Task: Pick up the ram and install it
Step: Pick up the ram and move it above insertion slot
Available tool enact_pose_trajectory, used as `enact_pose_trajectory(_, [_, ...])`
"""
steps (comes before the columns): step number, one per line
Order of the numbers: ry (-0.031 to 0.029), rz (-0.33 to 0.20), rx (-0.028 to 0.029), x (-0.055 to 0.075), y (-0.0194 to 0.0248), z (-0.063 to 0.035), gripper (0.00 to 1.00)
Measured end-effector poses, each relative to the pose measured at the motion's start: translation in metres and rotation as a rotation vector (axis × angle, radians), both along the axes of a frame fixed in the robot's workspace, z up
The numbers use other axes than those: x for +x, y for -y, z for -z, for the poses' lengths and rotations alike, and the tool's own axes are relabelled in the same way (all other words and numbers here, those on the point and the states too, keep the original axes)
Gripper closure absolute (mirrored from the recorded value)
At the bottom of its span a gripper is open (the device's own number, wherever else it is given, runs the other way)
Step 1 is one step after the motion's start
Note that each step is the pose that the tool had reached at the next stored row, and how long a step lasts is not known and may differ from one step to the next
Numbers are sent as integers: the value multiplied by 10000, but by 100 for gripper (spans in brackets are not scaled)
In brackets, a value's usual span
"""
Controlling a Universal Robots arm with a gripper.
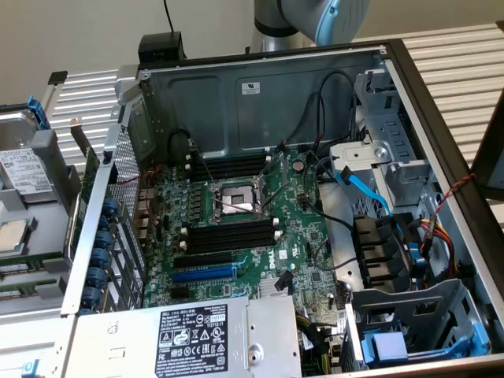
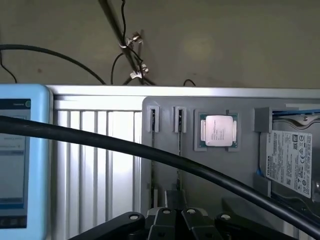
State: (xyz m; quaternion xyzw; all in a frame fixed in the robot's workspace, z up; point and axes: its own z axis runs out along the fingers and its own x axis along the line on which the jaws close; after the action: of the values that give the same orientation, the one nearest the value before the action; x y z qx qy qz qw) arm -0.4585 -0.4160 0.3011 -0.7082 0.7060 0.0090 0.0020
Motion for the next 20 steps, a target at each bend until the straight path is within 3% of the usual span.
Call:
enact_pose_trajectory(9, [0,-783,-4,22,1,165,89])
enact_pose_trajectory(15, [1,-722,-5,20,4,274,89])
enact_pose_trajectory(20, [0,-243,-13,18,3,358,89])
